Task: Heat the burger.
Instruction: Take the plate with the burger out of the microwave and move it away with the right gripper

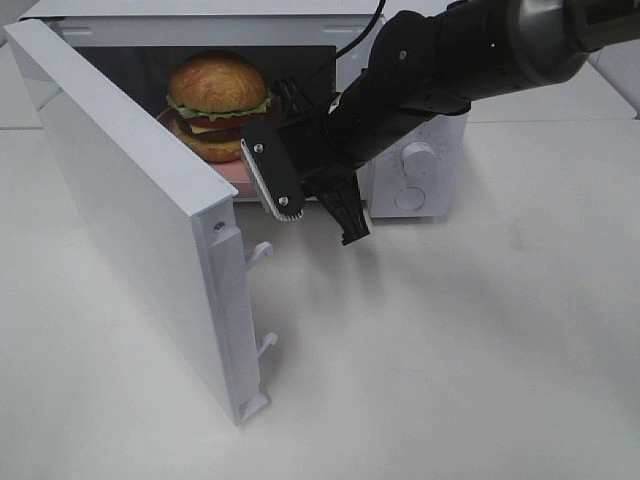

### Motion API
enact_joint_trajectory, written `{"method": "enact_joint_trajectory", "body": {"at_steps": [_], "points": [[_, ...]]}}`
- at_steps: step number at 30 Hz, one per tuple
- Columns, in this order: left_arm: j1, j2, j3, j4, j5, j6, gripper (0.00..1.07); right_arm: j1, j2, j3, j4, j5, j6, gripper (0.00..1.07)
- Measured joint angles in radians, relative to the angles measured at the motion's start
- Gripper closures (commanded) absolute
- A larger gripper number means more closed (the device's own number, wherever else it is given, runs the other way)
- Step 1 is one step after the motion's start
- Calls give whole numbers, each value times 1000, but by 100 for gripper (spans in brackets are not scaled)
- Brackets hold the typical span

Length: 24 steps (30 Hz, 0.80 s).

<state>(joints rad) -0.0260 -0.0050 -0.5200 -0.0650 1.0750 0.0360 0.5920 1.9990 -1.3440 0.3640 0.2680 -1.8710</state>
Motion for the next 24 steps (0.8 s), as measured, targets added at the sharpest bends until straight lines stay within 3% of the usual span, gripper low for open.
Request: {"method": "enact_joint_trajectory", "body": {"at_steps": [24], "points": [[0, 0, 0, 0, 0, 0, 9, 1, -250, 330, 13, -21, -44, 107]]}}
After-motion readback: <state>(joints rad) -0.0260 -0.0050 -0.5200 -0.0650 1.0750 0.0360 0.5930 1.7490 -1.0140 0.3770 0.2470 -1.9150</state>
